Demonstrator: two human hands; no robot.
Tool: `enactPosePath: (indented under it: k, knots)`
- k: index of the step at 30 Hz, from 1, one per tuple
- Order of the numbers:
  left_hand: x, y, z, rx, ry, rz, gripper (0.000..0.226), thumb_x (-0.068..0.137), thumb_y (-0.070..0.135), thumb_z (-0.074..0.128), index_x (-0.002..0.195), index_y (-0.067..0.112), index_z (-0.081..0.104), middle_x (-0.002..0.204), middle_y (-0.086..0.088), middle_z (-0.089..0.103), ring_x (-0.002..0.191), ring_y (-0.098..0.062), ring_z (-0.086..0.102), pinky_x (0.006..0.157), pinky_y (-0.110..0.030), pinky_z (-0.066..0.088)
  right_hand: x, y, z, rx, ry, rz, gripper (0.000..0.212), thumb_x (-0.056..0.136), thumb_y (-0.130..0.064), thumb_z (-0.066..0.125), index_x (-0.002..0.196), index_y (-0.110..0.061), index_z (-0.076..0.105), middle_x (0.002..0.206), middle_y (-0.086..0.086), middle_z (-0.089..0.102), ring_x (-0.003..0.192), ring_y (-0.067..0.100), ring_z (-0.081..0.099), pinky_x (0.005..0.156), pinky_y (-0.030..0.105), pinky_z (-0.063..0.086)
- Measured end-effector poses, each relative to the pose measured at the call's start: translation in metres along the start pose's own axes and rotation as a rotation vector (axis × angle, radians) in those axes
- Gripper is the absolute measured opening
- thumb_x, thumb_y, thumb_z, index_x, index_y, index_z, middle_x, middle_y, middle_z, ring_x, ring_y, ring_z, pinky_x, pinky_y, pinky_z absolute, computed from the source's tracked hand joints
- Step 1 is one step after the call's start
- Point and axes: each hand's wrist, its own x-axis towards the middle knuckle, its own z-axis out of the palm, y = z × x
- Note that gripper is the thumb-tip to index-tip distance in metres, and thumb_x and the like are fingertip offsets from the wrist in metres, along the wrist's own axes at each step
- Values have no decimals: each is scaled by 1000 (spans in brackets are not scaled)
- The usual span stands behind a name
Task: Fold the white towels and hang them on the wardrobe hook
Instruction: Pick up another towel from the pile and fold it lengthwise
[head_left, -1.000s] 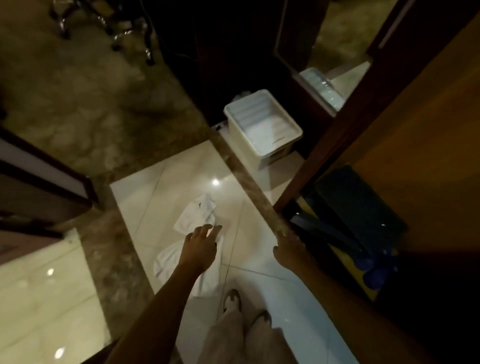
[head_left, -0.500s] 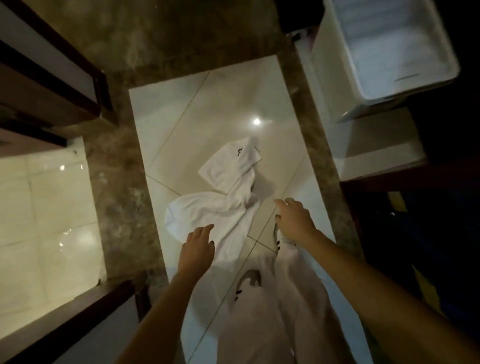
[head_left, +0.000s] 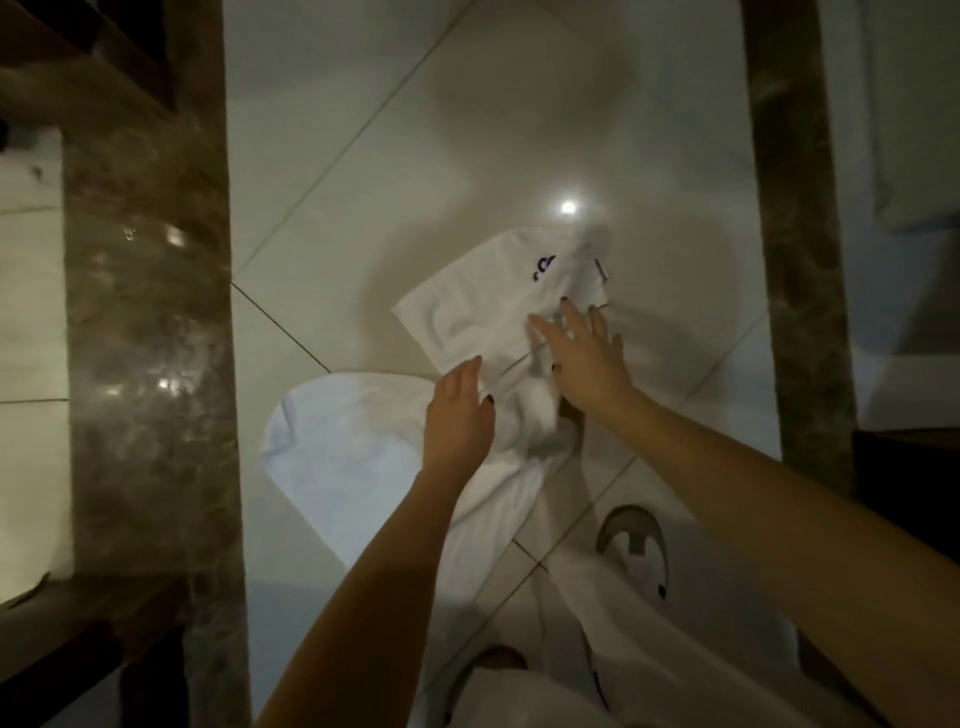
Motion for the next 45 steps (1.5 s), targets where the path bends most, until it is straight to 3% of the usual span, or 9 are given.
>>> enactPosePath:
  k: [4, 9, 13, 16, 20, 27, 32, 41, 45]
  knots:
    - [33, -10, 29, -44, 37, -45, 51, 94, 30, 55, 141, 13, 42, 137, -10, 52, 126, -29, 43, 102, -38, 34, 43, 22, 10, -161, 84, -145, 48, 97, -19, 45, 145, -28, 40, 158, 9, 21, 146, 38, 7, 114, 60, 6]
    - [36, -6, 21, -293, 42, -146, 23, 93, 29, 59, 104, 10, 63, 94, -5, 67, 92, -26, 63, 72, -27, 41, 41, 25, -2, -120, 284, -300, 18, 90, -7, 55, 98, -4, 71, 109, 19, 65, 129, 34, 45, 113, 50, 17]
    - [5, 15, -22, -267, 70, -57, 23, 98, 25, 50, 109, 8, 61, 105, -8, 65, 96, -25, 61, 75, -25, 39, -16, 12, -31, 47, 316, -303, 9, 88, 2, 54, 86, 5, 62, 78, 24, 64, 80, 37, 62, 86, 45, 41]
    - [-30, 44, -63, -151, -13, 75, 32, 99, 31, 48, 121, 10, 56, 117, -10, 62, 102, -25, 59, 78, -23, 37, -74, -6, -68, 244, 247, -156, 12, 96, -4, 47, 93, 4, 56, 74, 23, 61, 65, 34, 57, 60, 40, 42]
    - [-86, 92, -121, 34, -215, 220, 48, 91, 47, 56, 126, 15, 50, 119, -8, 59, 103, -26, 56, 83, -34, 45, -155, -35, -137, 410, 232, -92, 15, 98, -11, 49, 94, 0, 58, 78, 18, 63, 69, 29, 58, 61, 39, 44]
    - [-180, 176, -247, 71, -10, 341, 20, 96, 31, 54, 98, 14, 65, 88, -4, 66, 83, -25, 60, 64, -27, 34, -305, -74, -288, 650, 289, 11, 11, 89, -19, 67, 83, -10, 67, 69, -5, 59, 65, 4, 52, 54, 7, 38]
    - [-245, 237, -333, 191, -97, 449, 27, 98, 33, 50, 86, 13, 61, 74, -1, 58, 72, -25, 57, 60, -29, 31, -421, -107, -360, 700, 366, 62, 23, 90, -14, 65, 82, 8, 64, 77, 25, 61, 71, 19, 52, 57, 12, 37]
    - [-364, 409, -445, -52, -435, 674, 24, 87, 40, 66, 103, 22, 64, 96, 2, 67, 85, -15, 60, 73, -28, 44, -594, -152, -500, 832, 617, 35, 28, 92, -10, 61, 65, -18, 57, 51, -14, 51, 51, -6, 46, 52, 13, 35]
    - [-428, 491, -476, -277, -589, 776, 20, 85, 32, 69, 80, 14, 62, 68, 9, 53, 61, -4, 48, 57, -18, 35, -657, -175, -564, 886, 870, 15, 31, 98, -24, 50, 68, -24, 57, 53, -11, 45, 43, 4, 34, 42, 19, 28]
